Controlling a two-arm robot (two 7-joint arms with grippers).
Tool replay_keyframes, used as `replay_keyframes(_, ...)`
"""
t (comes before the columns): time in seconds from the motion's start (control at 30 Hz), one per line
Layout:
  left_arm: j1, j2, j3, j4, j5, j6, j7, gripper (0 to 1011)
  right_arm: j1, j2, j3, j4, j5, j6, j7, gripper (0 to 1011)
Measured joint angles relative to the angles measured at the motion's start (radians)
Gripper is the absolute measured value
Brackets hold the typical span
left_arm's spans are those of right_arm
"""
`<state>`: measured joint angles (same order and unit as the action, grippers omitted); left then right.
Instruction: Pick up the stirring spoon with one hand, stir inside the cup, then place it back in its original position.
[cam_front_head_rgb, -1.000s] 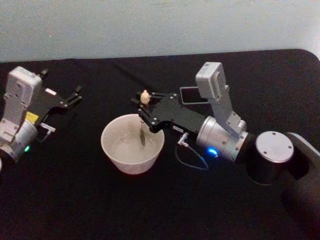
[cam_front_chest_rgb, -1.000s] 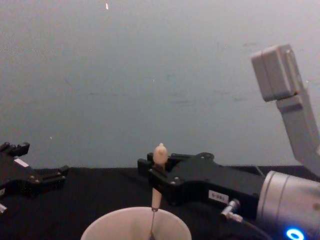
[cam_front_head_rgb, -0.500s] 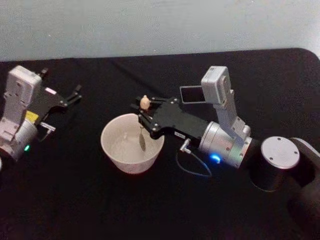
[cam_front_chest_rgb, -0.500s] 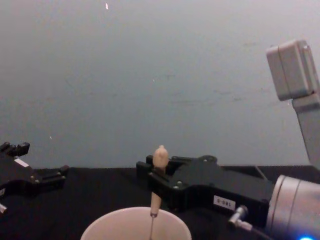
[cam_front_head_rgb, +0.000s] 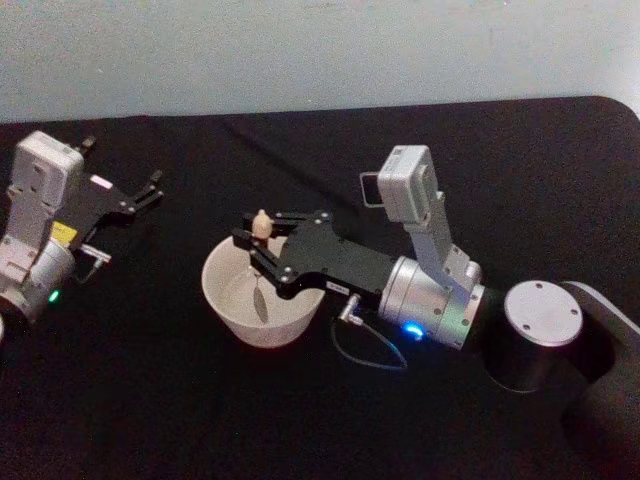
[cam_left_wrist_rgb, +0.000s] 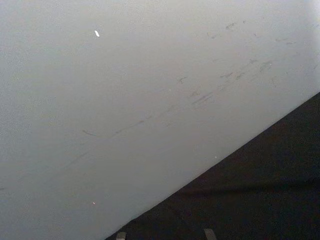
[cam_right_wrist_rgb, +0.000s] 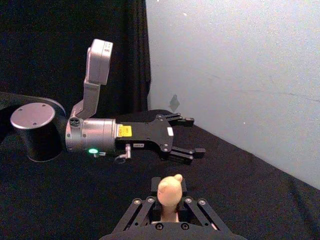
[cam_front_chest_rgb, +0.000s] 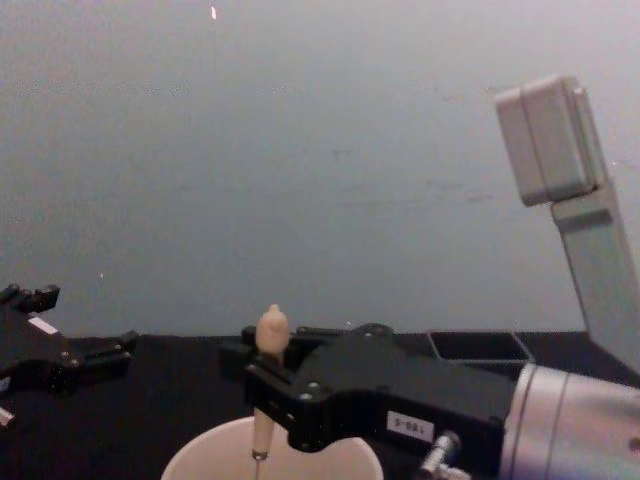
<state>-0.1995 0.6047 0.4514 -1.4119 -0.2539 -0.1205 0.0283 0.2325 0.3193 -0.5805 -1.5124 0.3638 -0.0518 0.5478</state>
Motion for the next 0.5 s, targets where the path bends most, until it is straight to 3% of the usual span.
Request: replay_keyframes(0.5,0.0,0.0,0.0,0.0,0.0,0.0,0.0,1001,0.051,-0.047,-0.014,0.07,-0.029,-0.016,-0.029,164)
